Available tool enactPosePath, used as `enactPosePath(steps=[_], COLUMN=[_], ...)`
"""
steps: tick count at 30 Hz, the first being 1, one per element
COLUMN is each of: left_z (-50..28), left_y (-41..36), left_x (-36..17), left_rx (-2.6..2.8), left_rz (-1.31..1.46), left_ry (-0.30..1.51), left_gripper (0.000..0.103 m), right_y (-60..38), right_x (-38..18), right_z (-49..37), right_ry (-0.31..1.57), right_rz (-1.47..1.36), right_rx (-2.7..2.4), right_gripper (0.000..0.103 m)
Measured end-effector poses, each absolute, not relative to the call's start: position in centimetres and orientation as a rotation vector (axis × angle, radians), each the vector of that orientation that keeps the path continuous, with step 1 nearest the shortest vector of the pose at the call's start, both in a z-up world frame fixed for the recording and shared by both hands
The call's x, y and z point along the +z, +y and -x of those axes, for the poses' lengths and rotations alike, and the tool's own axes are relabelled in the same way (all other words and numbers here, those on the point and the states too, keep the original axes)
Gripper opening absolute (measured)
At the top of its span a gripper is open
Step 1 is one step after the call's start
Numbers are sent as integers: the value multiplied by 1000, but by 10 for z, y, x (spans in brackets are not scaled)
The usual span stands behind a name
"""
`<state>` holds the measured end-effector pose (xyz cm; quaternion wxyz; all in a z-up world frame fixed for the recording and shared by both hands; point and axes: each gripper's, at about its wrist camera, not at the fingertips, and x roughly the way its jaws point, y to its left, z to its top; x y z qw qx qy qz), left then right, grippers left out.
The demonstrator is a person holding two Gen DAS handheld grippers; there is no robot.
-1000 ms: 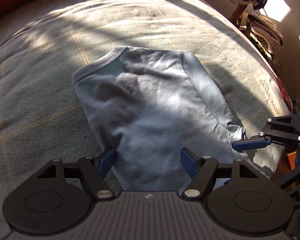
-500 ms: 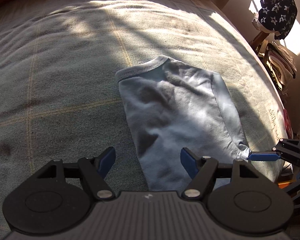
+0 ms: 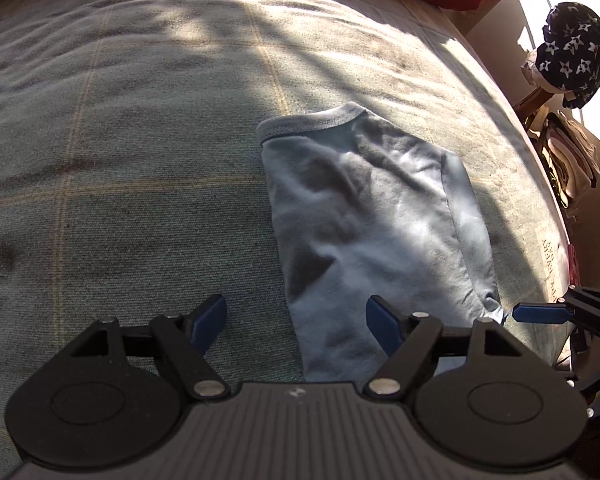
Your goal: Fold clothes
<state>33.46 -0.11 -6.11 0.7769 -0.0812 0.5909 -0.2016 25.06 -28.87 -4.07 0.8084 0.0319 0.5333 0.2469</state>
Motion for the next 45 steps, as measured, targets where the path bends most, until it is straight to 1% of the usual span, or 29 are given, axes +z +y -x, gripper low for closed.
enactPosePath(steps=[5,12,13,15,20,22,25,28,33,39,41,43,45], left_z=[-327,-335,-338,-347,-373,-380,-371,-352,-333,-380,-383,-377,-373], left_y=[3,-1,-2,-4,-11,-12,-6,4,15,-8,-12,-11,-5], left_x=[-72,-82,-82,-84,-90,-94,-96,-102,-110,-105,-106,-104,-104], left_rx=[-485,-530,-538,-554,-592,-602,-619,-626,-623,-687,-696,-713,-702], left_rz=[315,382,391,406,471,515,555,627,706,625,610,579,561], left_ry=[1341,1356,1356,1344,1310,1303,1325,1374,1417,1376,1380,1360,1347], left_gripper=[78,79,79,79,81,84,84,84,83,83,83,78,62], right_y=[-307,-334,-338,-346,-343,-341,-344,-349,-342,-331,-328,-327,-329], right_x=[-48,-85,-90,-101,-108,-113,-119,-122,-125,-129,-130,-131,-132], right_z=[-259,-290,-295,-304,-329,-338,-338,-321,-330,-344,-349,-350,-346], right_ry=[1152,1198,1205,1218,1212,1211,1211,1230,1246,1262,1268,1267,1266], right_rz=[-180,-443,-484,-568,-633,-680,-756,-847,-839,-822,-817,-817,-819], right_rx=[496,537,546,563,619,642,640,651,675,702,712,723,719], right_gripper=[83,84,89,90,96,103,103,103,103,103,103,103,103])
